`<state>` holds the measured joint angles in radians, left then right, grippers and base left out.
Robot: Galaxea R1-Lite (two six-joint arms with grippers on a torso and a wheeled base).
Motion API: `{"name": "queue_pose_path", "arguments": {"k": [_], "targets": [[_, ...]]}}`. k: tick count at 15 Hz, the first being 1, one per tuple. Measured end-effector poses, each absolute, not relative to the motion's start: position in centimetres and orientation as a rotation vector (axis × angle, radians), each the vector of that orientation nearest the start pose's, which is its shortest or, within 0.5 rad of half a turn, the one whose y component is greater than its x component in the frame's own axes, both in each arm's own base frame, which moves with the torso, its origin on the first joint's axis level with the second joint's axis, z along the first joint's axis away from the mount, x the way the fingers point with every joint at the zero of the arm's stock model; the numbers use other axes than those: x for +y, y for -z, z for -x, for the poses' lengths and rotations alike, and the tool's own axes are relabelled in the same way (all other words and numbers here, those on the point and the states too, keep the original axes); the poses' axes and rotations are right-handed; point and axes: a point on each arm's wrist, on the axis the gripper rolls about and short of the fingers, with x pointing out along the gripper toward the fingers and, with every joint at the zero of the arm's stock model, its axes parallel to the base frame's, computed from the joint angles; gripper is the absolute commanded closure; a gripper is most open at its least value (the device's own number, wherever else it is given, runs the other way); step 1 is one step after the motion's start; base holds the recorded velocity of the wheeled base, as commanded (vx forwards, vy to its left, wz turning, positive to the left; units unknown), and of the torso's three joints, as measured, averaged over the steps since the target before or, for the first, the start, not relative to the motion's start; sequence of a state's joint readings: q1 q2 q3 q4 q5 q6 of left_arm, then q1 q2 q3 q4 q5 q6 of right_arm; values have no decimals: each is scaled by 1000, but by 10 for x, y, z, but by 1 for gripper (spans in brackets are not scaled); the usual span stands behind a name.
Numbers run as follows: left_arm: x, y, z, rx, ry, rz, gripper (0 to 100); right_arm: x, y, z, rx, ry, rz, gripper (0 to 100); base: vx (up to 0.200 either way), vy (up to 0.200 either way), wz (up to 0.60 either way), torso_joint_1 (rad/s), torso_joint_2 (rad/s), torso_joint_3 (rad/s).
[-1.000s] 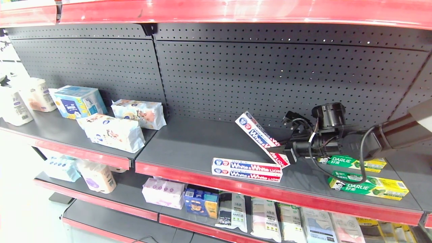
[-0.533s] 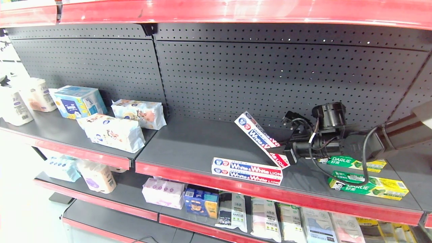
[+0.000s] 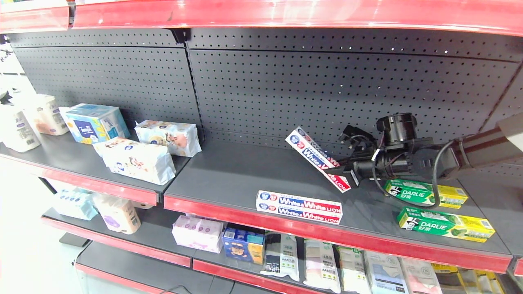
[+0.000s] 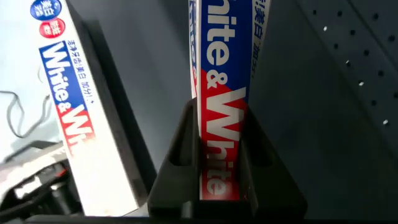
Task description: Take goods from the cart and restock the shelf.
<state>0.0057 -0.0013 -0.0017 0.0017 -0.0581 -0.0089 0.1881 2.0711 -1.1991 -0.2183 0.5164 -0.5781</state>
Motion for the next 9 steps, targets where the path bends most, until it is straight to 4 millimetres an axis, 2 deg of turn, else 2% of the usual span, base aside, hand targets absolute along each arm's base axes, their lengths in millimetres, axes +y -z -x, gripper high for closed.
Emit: {"name": "queue_pose_path", "arguments": {"k": [9], "targets": [[-1, -76, 23, -1, 53, 9, 0, 77, -108, -392, 399, -837, 638, 100, 0, 0, 0, 0, 0, 0]]}}
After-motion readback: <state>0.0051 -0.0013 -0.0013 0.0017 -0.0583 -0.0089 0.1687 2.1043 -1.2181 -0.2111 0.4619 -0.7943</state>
